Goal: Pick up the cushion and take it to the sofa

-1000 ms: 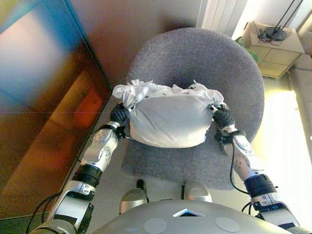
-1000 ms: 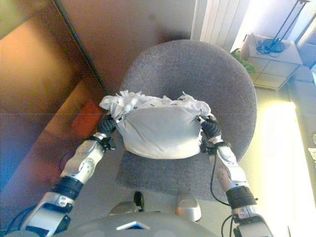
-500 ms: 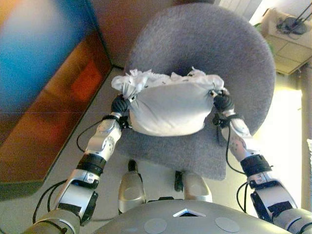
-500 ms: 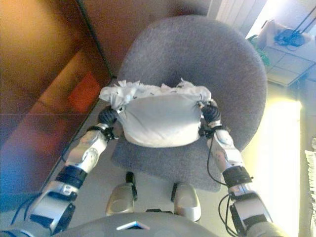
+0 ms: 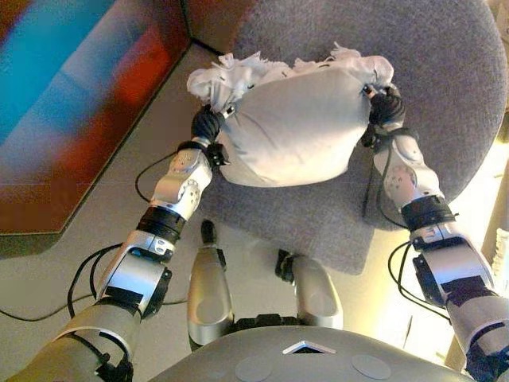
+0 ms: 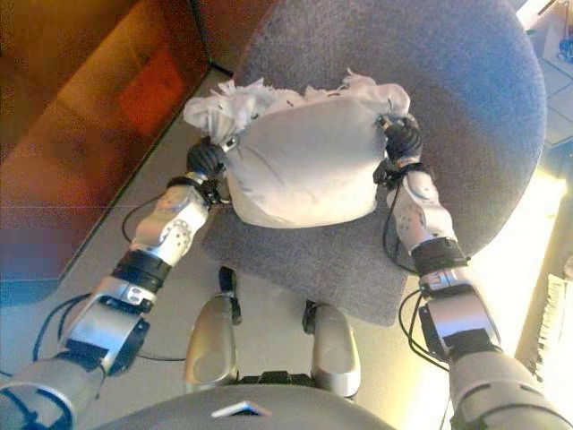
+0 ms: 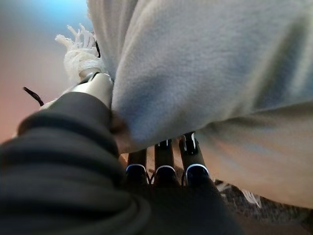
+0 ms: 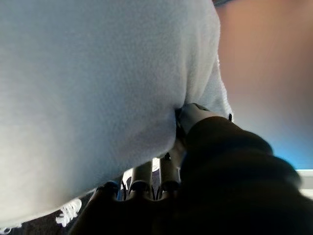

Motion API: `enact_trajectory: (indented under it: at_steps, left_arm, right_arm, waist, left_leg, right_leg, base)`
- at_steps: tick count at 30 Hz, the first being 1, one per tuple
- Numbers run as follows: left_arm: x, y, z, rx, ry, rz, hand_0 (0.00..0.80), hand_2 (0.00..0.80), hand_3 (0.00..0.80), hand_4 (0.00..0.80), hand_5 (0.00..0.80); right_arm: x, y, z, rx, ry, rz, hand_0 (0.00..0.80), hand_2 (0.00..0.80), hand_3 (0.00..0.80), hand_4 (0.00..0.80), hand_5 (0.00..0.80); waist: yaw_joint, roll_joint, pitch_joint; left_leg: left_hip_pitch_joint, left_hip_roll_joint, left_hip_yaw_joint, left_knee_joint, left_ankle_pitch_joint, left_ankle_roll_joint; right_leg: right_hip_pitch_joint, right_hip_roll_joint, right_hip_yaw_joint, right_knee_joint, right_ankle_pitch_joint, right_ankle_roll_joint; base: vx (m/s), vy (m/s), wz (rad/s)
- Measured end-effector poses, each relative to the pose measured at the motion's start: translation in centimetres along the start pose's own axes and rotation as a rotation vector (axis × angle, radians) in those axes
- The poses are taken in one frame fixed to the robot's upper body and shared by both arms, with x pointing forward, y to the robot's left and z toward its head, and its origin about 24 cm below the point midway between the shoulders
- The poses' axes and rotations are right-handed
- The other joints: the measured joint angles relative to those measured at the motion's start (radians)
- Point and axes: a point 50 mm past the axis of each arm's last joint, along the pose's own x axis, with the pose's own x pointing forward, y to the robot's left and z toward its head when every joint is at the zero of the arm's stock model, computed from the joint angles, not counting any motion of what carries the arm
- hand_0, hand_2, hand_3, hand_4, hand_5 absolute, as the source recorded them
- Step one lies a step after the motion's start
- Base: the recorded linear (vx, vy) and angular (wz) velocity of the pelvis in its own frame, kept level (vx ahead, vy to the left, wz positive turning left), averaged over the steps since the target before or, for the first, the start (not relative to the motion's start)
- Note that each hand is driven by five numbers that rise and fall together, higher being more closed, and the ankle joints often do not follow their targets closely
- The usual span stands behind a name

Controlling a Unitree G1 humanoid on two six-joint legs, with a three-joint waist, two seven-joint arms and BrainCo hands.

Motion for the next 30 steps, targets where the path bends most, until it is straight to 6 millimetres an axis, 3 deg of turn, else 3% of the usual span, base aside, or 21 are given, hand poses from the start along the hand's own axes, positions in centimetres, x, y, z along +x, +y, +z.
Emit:
enact_trajectory:
  at_steps: [15, 16, 17, 18, 19, 30]
  left_arm:
    - [0.7, -4.2, 1.4, -0.044, -0.002, -0.108, 0.800, 0.800, 0.800, 0.800, 0.800]
    - [0.7, -4.5, 1.4, -0.036, 0.001, -0.118, 0.508, 0.508, 0.508, 0.508, 0.508]
    - [0.8, -4.6, 1.5, -0.035, 0.003, -0.118, 0.000, 0.000, 0.000, 0.000, 0.000]
    - [0.8, -4.6, 1.6, -0.033, 0.003, -0.116, 0.000, 0.000, 0.000, 0.000, 0.000]
    - [0.8, -4.6, 1.7, -0.031, 0.003, -0.113, 0.000, 0.000, 0.000, 0.000, 0.000]
    - [0.9, -3.1, 2.1, -0.053, 0.022, -0.076, 0.000, 0.000, 0.000, 0.000, 0.000]
  right_arm:
    - [2.6, -1.4, 4.4, -0.031, -0.009, -0.181, 0.800, 0.800, 0.800, 0.800, 0.800]
    - [2.6, -1.7, 4.5, -0.035, -0.009, -0.190, 0.800, 0.800, 0.800, 0.800, 0.800]
    - [2.8, -1.6, 4.6, -0.034, -0.005, -0.196, 0.527, 0.527, 0.527, 0.527, 0.527]
    - [2.9, -1.7, 4.8, -0.033, 0.001, -0.209, 0.147, 0.147, 0.147, 0.147, 0.147]
    - [3.0, -1.9, 4.9, -0.033, 0.009, -0.227, 0.000, 0.000, 0.000, 0.000, 0.000]
    - [3.0, -2.9, 5.4, 0.002, 0.016, -0.342, 0.000, 0.000, 0.000, 0.000, 0.000]
  waist:
    - [0.044, -0.001, 0.001]
    - [0.051, -0.001, 0.001]
    - [0.052, -0.001, 0.001]
    - [0.052, -0.001, 0.001]
    - [0.051, -0.001, 0.001]
    - [0.054, -0.002, 0.001]
  left_leg:
    - [-0.075, -0.022, -0.039, 0.001, 0.011, 0.013]
    - [-0.075, -0.023, -0.039, 0.000, 0.011, 0.013]
    - [-0.075, -0.024, -0.039, -0.001, 0.011, 0.013]
    - [-0.077, -0.024, -0.040, -0.001, 0.011, 0.013]
    - [-0.077, -0.025, -0.040, -0.002, 0.011, 0.013]
    - [-0.053, -0.031, -0.041, -0.019, 0.013, 0.015]
  right_leg:
    - [-0.039, -0.011, -0.027, -0.018, 0.004, 0.013]
    - [-0.039, -0.011, -0.028, -0.020, 0.004, 0.014]
    - [-0.039, -0.011, -0.028, -0.022, 0.005, 0.014]
    - [-0.038, -0.011, -0.029, -0.024, 0.005, 0.015]
    - [-0.038, -0.011, -0.030, -0.027, 0.005, 0.015]
    - [0.003, -0.011, -0.044, -0.069, 0.013, 0.023]
  base:
    - [0.010, 0.027, 0.08]
    - [0.000, 0.000, 0.00]
    - [0.000, 0.000, 0.00]
    - [0.000, 0.000, 0.00]
    - [0.000, 0.000, 0.00]
    - [0.034, 0.006, 0.03]
